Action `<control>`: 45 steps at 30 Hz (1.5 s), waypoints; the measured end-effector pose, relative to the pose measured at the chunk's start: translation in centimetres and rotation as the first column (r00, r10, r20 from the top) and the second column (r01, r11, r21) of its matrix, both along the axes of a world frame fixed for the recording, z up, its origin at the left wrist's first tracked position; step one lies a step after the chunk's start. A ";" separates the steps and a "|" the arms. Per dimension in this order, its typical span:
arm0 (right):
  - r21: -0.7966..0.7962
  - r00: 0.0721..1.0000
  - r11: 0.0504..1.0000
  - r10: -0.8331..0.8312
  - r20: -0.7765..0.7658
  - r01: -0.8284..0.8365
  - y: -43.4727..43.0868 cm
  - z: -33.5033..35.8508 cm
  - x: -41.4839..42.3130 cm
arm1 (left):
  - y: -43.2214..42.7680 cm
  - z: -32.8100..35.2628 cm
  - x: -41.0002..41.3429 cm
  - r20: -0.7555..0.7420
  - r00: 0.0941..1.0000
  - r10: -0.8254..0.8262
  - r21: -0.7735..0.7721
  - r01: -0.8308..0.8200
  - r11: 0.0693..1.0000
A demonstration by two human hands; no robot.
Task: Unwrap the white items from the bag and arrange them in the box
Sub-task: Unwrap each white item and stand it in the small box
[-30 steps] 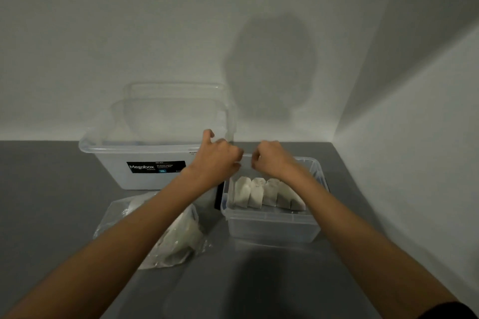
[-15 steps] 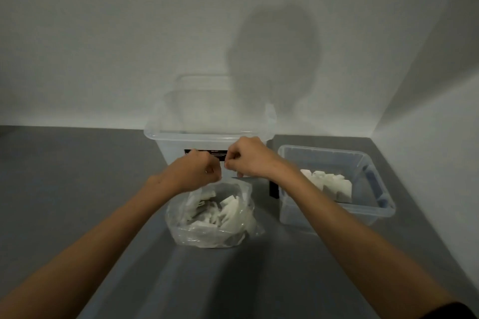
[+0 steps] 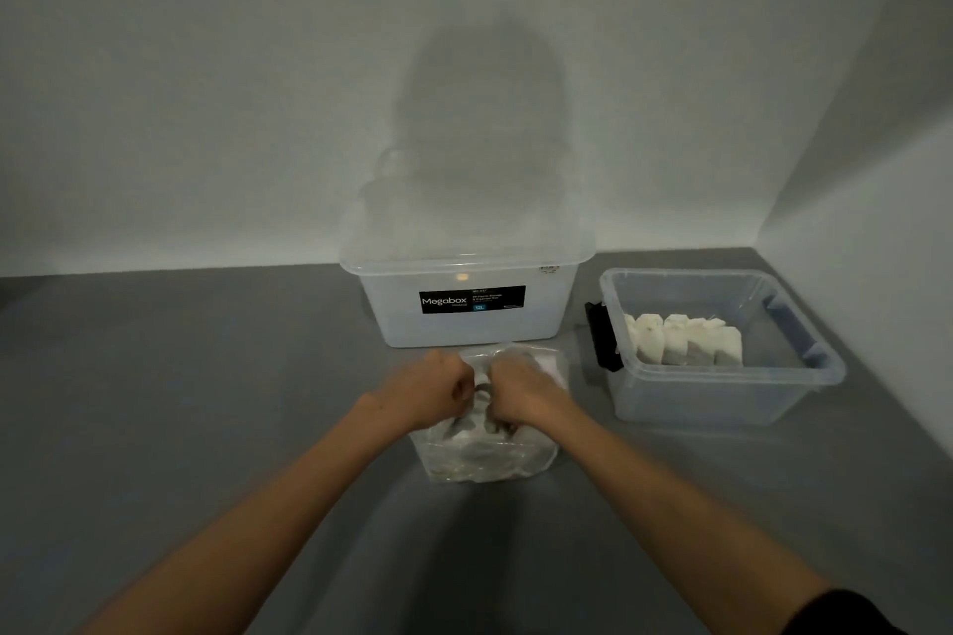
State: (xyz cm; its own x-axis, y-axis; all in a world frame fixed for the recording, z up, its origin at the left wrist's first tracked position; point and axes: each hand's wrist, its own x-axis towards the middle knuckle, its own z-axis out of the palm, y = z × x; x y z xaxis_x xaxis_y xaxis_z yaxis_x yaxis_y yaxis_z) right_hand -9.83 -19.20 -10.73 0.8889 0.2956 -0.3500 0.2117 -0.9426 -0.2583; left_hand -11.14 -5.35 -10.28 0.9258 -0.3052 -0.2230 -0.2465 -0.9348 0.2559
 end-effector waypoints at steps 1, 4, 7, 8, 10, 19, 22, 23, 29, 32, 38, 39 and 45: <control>-0.012 1.000 1.000 -0.007 0.010 0.007 0.1 -0.1 -0.2 | 0.2 -0.2 0.0 0.007 1.000 -0.009 -0.016 0.009 1.000; -0.019 0.999 1.000 -0.017 0.035 0.017 0.4 -0.2 -0.4 | 0.6 -0.5 0.1 0.022 0.999 -0.028 -0.084 0.030 0.996; 0.026 0.998 1.000 0.014 0.057 -0.015 0.2 0.8 -0.3 | 0.8 -0.6 0.4 0.046 0.998 -0.045 -0.195 0.053 0.979; 0.038 0.998 0.999 0.021 0.066 -0.024 0.0 1.5 -0.4 | 0.8 -0.6 0.4 0.049 0.997 -0.052 -0.235 0.063 0.970; 0.075 0.997 0.997 -0.004 0.082 -0.002 -0.6 2.9 -0.5 | 0.5 -0.3 0.3 0.058 0.997 -0.049 -0.310 0.065 0.949; 0.678 0.868 0.552 -0.398 -0.299 0.486 -2.6 5.2 0.1 | -0.7 0.2 -0.8 0.079 0.995 0.061 -0.631 0.003 0.776; 0.696 0.837 0.470 -0.369 -0.404 0.543 -2.7 5.2 0.3 | -0.8 0.3 -0.7 0.122 0.989 0.084 -0.674 0.020 0.738; 0.697 0.831 0.457 -0.360 -0.424 0.553 -2.7 5.2 0.3 | -0.7 0.4 -0.4 0.119 0.986 0.116 -0.698 0.000 0.716; 0.681 0.909 0.613 -0.359 -0.212 0.401 -3.8 5.3 0.1 | 0.7 0.3 0.5 -0.066 0.988 0.139 -0.791 -0.137 0.596; 0.681 0.947 0.661 -0.273 -0.170 0.313 -3.7 5.3 -0.2 | 0.9 0.4 0.4 -0.119 0.987 0.111 -0.820 -0.161 0.549; 0.671 0.976 0.717 -0.215 -0.043 0.187 -3.2 5.1 -0.1 | 0.8 0.9 0.5 -0.147 0.986 0.075 -0.846 -0.165 0.508; 0.675 0.980 0.720 -0.200 -0.022 0.162 -3.2 5.2 -0.1 | 0.8 1.0 0.5 -0.160 0.985 0.066 -0.855 -0.172 0.490; 0.689 0.983 0.723 -0.161 0.093 0.053 -2.7 5.4 0.4 | 1.1 1.5 0.5 -0.201 0.977 0.067 -0.850 -0.208 0.484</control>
